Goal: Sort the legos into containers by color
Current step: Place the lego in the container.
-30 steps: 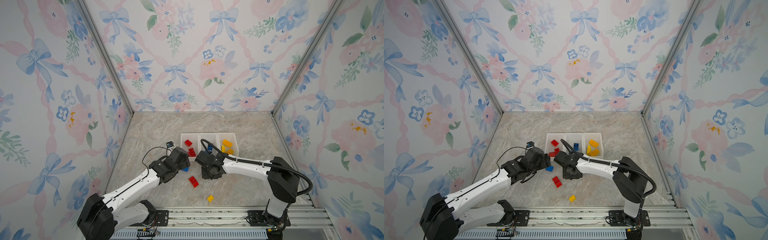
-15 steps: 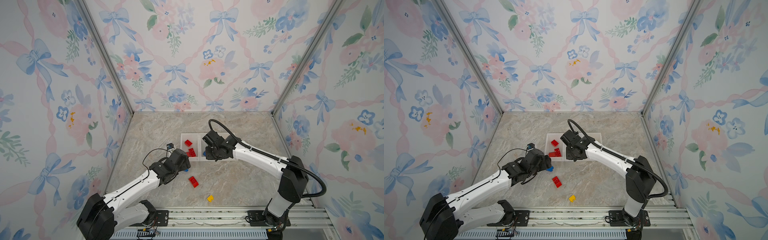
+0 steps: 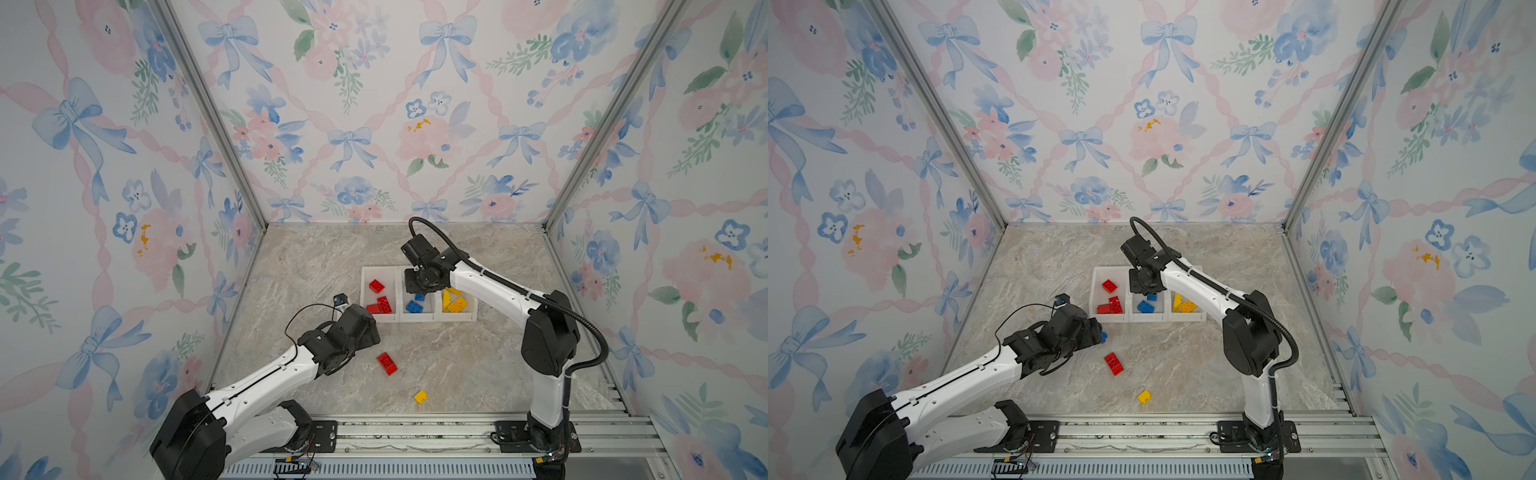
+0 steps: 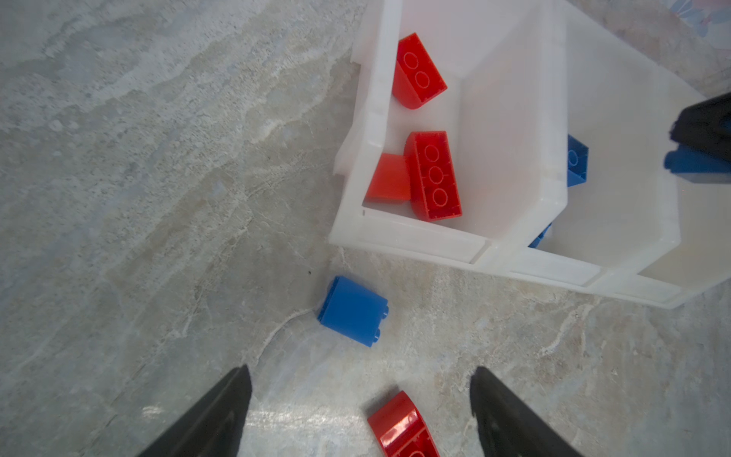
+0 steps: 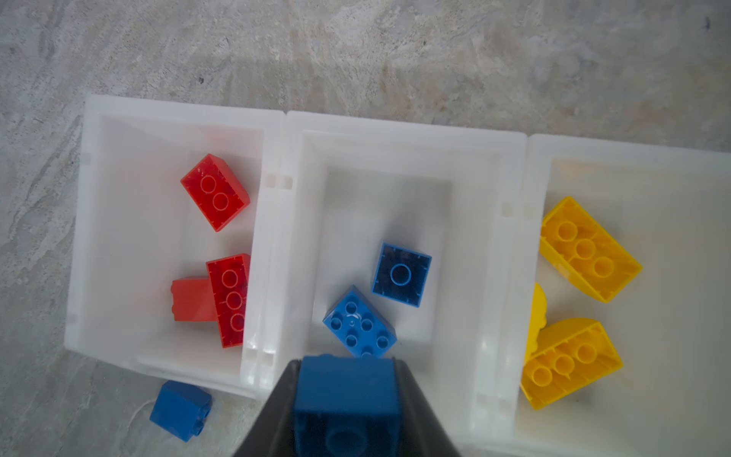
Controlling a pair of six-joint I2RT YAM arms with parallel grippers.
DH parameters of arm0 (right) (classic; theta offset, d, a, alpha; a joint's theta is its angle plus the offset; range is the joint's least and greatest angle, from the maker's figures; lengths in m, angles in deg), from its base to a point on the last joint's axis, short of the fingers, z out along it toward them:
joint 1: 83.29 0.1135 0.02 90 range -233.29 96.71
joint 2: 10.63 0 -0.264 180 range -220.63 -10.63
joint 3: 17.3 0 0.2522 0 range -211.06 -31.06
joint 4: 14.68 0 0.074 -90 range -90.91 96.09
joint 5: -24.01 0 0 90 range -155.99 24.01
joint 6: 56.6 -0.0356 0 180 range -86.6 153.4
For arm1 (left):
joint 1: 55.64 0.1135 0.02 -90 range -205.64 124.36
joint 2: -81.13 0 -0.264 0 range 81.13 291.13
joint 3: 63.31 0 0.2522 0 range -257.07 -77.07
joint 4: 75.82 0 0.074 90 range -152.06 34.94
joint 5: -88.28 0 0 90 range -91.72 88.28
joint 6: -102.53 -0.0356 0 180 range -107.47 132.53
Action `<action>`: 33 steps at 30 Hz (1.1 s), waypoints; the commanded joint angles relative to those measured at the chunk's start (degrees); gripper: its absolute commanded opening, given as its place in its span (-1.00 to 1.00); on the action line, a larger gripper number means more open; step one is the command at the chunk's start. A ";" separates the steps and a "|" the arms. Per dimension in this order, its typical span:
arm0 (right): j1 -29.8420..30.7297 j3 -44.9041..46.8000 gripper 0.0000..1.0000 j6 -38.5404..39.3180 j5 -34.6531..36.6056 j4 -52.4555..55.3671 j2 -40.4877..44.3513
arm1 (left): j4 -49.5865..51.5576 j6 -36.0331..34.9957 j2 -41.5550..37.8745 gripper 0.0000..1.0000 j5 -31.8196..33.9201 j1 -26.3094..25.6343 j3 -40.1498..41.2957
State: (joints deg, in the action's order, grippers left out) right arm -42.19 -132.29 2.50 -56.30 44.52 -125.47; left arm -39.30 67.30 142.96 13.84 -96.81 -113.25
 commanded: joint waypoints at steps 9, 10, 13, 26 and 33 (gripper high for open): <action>-1.99 -10.12 -0.36 2.53 -1.91 2.47 -10.46 | -0.15 1.22 0.60 0.77 -0.34 -0.58 0.91; -2.07 -10.23 -0.29 2.47 -2.04 2.39 -10.65 | -0.16 1.22 0.64 0.77 -0.30 -0.60 0.97; -2.26 -10.35 -0.07 2.46 -2.31 2.38 -10.75 | -0.25 1.17 0.88 0.77 -0.23 -0.59 1.11; -2.21 -6.70 0.10 1.60 -2.84 1.95 -6.13 | -1.01 -0.90 4.31 0.74 -0.60 -0.69 -0.24; -1.65 1.43 0.22 0.15 -3.45 1.00 2.17 | -0.86 -5.44 6.79 0.64 -0.36 -0.68 -1.58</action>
State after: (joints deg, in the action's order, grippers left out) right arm -44.18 -133.25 3.70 -59.25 45.06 -128.29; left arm -40.02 65.13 148.57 13.57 -97.24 -113.28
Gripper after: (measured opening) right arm 0.604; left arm 0.827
